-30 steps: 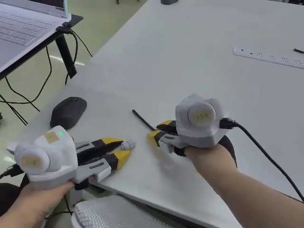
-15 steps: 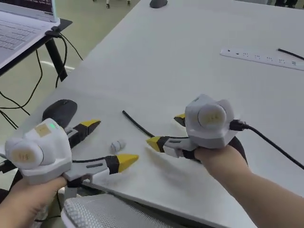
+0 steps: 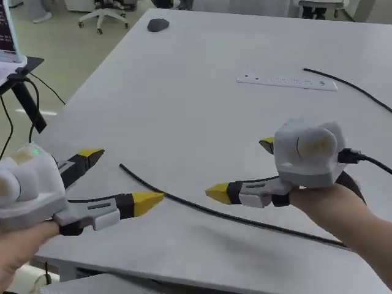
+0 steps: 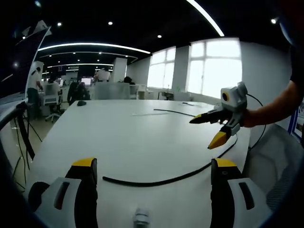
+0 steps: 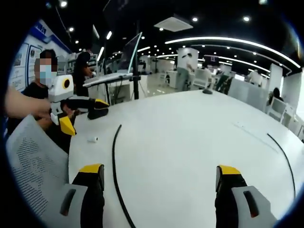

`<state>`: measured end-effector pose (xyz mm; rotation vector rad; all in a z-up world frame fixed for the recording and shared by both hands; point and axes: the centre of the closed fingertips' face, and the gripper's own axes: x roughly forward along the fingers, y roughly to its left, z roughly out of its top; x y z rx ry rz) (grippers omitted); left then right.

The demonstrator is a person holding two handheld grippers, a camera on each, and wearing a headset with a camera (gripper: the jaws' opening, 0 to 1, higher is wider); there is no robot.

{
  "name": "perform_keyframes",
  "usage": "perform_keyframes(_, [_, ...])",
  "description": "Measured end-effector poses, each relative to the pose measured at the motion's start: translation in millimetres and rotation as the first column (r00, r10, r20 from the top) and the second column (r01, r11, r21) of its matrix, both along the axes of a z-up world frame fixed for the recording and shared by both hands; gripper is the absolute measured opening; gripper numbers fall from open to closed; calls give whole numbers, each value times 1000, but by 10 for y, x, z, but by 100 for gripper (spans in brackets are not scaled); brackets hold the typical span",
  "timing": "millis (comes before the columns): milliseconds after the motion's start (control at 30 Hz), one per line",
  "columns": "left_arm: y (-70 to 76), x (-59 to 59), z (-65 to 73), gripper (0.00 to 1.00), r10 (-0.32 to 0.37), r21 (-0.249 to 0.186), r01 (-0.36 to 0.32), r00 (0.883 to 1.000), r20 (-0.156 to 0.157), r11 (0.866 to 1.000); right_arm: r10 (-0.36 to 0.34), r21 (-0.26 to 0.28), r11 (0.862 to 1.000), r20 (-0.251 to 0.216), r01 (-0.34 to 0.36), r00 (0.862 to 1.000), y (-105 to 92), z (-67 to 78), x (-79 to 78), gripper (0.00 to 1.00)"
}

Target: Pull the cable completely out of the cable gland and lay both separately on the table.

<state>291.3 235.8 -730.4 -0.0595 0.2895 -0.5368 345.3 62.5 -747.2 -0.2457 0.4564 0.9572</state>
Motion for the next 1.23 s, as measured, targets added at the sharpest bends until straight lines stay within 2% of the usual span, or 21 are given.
perform_keyframes(33, [-29, 30, 37, 100, -4, -3, 4, 1000, 1, 1000, -43, 15, 999, 8, 43, 999, -167, 77, 44, 99])
perform_keyframes(100, [-111, 60, 83, 100, -19, -7, 19, 1000, -1, 1000, -78, 29, 997, 9, 77, 997, -437, 168, 56, 99])
perform_keyframes(133, [-130, 67, 91, 100, -22, -6, 22, 1000, -1, 1000, -92, 31, 995, 9, 91, 996, -506, 184, 64, 99])
perform_keyframes(167, [-177, 88, 106, 100, -32, -1, 32, 1000, 1, 1000, -134, 35, 990, 15, 133, 991, -691, 226, 88, 99])
perform_keyframes(233, [-263, 121, 146, 100, -44, -7, 44, 999, 12, 999, -197, 26, 980, -14, 197, 980, -1003, 241, 80, 99])
perform_keyframes(267, [-308, 148, 152, 100, -44, -14, 44, 999, 4, 999, -227, 28, 973, -16, 227, 974, -1132, 250, 83, 99])
perform_keyframes(300, [-335, 168, 143, 100, -44, -16, 44, 999, -8, 999, -274, 26, 961, -34, 275, 961, -1325, 252, 71, 99])
perform_keyframes(367, [-393, 197, 143, 100, -50, -12, 50, 999, -15, 999, -330, 40, 942, -59, 333, 942, -1556, 251, 42, 99])
perform_keyframes(400, [-434, 216, 150, 100, -54, -1, 54, 998, -14, 999, -372, 42, 926, -81, 376, 925, -1729, 234, 12, 99])
perform_keyframes(433, [-470, 237, 150, 100, -55, -2, 55, 998, -24, 998, -393, 71, 914, -91, 400, 915, -1847, 251, -13, 100])
perform_keyframes(500, [-523, 257, 149, 100, -54, 3, 54, 998, -35, 999, -443, 59, 889, -145, 455, 885, -2042, 198, -83, 100])
perform_keyframes(567, [-558, 272, 161, 100, -54, 1, 54, 998, -33, 999, -475, 49, 872, -157, 487, 866, -2262, 174, -151, 100])
perform_keyframes(633, [-601, 290, 162, 100, -52, -13, 52, 998, -45, 999, -493, 46, 862, -154, 505, 856, -2375, 164, -192, 100])
perform_keyframes(700, [-622, 309, 149, 100, -50, -4, 50, 997, -51, 999, -512, 40, 851, -161, 524, 844, -2495, 124, -234, 100])
perform_keyframes(900, [-718, 318, 139, 100, -51, 4, 51, 997, -66, 999, -542, 45, 830, -167, 555, 824, -2603, 57, -312, 100])
perform_keyframes(933, [-720, 324, 162, 100, -43, 16, 43, 998, -44, 999, -534, 63, 832, -182, 551, 826, -2553, 69, -326, 100])
perform_keyframes(967, [-732, 316, 161, 100, -48, 13, 48, 998, -46, 999, -534, 61, 832, -182, 551, 826, -2535, 67, -334, 100])
perform_keyframes(1033, [-771, 292, 126, 100, -54, -12, 54, 996, -74, 998, -522, 53, 843, -167, 536, 837, -2484, 65, -339, 100])
perform_keyframes(1133, [-794, 270, 89, 100, -57, 8, 58, 995, -78, 998, -511, 44, 850, -169, 525, 843, -2451, 37, -333, 100])
perform_keyframes(1200, [-821, 247, 94, 100, -61, -21, 59, 994, -91, 998, -503, 56, 853, -177, 519, 846, -2426, 37, -328, 100])
perform_keyframes(1233, [-827, 238, 91, 100, -61, -14, 60, 994, -87, 998, -495, 59, 857, -180, 511, 850, -2402, 30, -325, 100])
